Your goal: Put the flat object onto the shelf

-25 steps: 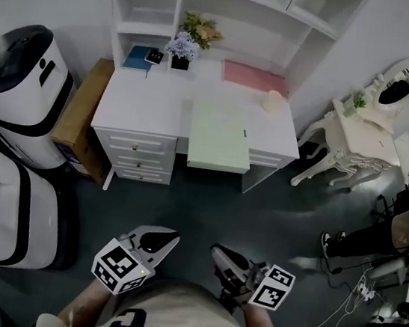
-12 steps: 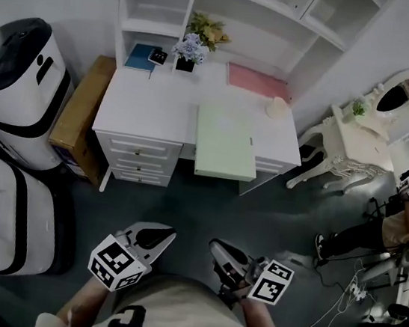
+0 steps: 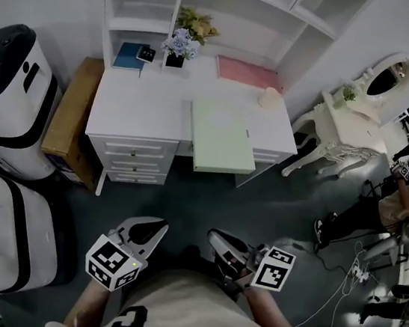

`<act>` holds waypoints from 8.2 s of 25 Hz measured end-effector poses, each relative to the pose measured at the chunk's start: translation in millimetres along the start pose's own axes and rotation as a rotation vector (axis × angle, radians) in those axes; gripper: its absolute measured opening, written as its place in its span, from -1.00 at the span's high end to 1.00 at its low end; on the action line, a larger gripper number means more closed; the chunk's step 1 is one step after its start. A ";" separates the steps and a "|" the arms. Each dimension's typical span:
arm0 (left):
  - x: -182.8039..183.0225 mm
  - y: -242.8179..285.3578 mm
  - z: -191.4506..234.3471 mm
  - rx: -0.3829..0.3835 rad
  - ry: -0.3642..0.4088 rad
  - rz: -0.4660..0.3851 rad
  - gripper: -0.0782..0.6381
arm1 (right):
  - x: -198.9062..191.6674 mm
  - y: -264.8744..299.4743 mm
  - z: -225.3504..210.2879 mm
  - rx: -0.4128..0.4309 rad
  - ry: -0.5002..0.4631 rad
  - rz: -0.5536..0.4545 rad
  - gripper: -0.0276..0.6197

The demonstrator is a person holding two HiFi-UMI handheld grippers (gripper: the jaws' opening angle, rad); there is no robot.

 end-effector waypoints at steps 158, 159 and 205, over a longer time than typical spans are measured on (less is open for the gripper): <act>19.1 8.1 4.0 0.049 -0.028 0.010 0.74 | 74.7 -20.1 -124.7 0.298 0.668 -0.645 0.00; 21.4 10.8 3.5 0.054 -0.026 0.013 0.74 | 77.8 -23.0 -126.1 0.305 0.662 -0.645 0.00; 104.1 104.2 23.5 0.150 -0.009 0.023 0.74 | 256.7 -49.7 -148.8 0.491 0.465 -0.593 0.00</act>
Point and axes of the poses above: the fingertips, and each gripper's own axes: y forward along the fingers, z to its left, x out of its top, the point moved 8 cm from there along -y, backward along the fingers, and after that the axes turned 14 degrees about z, right-handed, at the moved point
